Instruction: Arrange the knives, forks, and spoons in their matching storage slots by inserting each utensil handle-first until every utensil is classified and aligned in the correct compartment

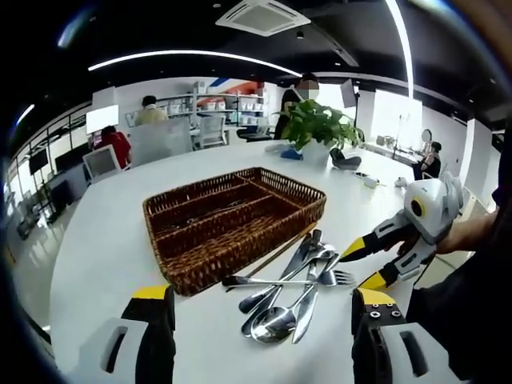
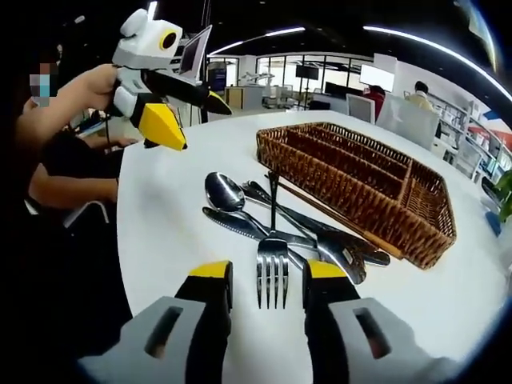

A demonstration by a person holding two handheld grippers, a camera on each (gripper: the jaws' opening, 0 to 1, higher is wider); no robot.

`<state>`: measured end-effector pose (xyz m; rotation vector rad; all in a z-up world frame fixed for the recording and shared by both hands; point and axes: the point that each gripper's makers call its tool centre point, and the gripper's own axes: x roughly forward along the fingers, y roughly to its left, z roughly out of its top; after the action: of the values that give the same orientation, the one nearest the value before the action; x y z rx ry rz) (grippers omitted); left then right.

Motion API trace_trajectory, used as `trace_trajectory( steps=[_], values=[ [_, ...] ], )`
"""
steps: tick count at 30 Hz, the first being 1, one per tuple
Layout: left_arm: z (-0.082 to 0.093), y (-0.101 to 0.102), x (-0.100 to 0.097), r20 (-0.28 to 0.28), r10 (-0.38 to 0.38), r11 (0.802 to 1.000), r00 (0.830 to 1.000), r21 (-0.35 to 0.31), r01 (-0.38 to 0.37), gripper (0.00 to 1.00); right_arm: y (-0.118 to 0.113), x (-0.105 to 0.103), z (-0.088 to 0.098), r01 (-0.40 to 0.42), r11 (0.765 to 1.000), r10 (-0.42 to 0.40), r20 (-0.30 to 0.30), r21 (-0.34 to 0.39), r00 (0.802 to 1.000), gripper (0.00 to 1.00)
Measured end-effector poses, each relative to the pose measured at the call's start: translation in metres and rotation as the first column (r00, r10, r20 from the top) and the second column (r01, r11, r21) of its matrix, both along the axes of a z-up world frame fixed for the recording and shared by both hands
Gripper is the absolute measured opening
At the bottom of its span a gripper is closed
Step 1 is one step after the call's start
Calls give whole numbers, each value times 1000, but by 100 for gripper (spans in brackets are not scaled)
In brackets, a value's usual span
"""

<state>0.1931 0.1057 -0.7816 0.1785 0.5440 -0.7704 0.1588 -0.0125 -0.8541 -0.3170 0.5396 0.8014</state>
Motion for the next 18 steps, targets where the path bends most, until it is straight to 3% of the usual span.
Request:
trace_trajectory(
  steps=[18],
  values=[
    [-4,1,-5,-21,-22,1000,1000,-4,22,92,9,9,-12,-11,1000,11,9,-17,1000,25]
  ],
)
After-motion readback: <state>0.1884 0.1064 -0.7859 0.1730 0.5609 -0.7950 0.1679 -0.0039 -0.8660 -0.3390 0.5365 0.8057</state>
